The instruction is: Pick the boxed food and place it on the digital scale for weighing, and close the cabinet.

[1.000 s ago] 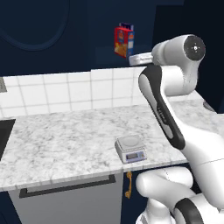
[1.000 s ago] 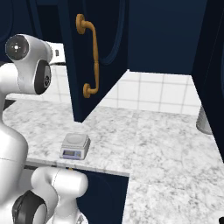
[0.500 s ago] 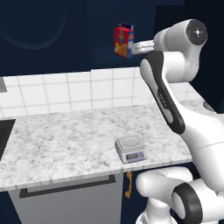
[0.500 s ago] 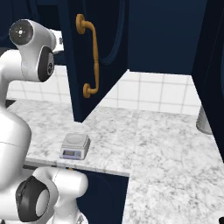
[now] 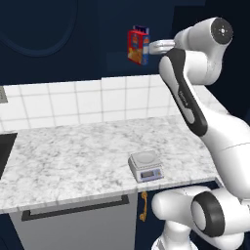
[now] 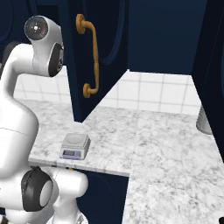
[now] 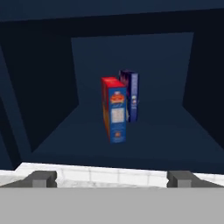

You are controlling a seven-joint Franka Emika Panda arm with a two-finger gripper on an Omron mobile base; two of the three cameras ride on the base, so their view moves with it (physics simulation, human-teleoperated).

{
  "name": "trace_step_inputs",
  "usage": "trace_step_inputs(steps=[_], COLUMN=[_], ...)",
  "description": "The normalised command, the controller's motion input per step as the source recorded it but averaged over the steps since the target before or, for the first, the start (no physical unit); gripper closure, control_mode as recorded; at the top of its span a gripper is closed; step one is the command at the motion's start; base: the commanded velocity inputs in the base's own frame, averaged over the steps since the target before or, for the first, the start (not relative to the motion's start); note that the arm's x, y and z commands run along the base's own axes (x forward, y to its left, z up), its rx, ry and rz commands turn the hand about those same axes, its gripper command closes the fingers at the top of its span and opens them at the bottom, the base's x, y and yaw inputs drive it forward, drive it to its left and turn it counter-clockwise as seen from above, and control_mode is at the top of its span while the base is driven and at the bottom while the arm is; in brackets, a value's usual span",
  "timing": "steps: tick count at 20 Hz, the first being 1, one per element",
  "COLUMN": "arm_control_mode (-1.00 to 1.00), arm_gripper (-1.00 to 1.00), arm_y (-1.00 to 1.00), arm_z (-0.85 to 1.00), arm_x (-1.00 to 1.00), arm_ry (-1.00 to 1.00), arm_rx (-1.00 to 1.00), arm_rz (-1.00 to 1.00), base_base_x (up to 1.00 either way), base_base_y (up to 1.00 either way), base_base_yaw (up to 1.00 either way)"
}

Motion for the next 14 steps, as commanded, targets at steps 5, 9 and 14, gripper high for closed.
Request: trace_step_inputs(steps=[5,9,14], arm_control_mode=[-1.0,-1.0,-1.0], arm_gripper=[-1.0,-1.0,-1.0], arm_y=[0.0,0.0,0.04], arm_z=[0.0,0.0,0.0], arm_x=[0.34,0.5,0.53], arm_ry=[-0.01,0.05,0.06], arm_rx=[0.0,0.0,0.0], arm_rz=[0.0,0.0,0.0], base_base_x=[0.0,0.0,0.0], base_base_y=[0.0,0.0,0.0], base_base_yaw=[0.0,0.0,0.0])
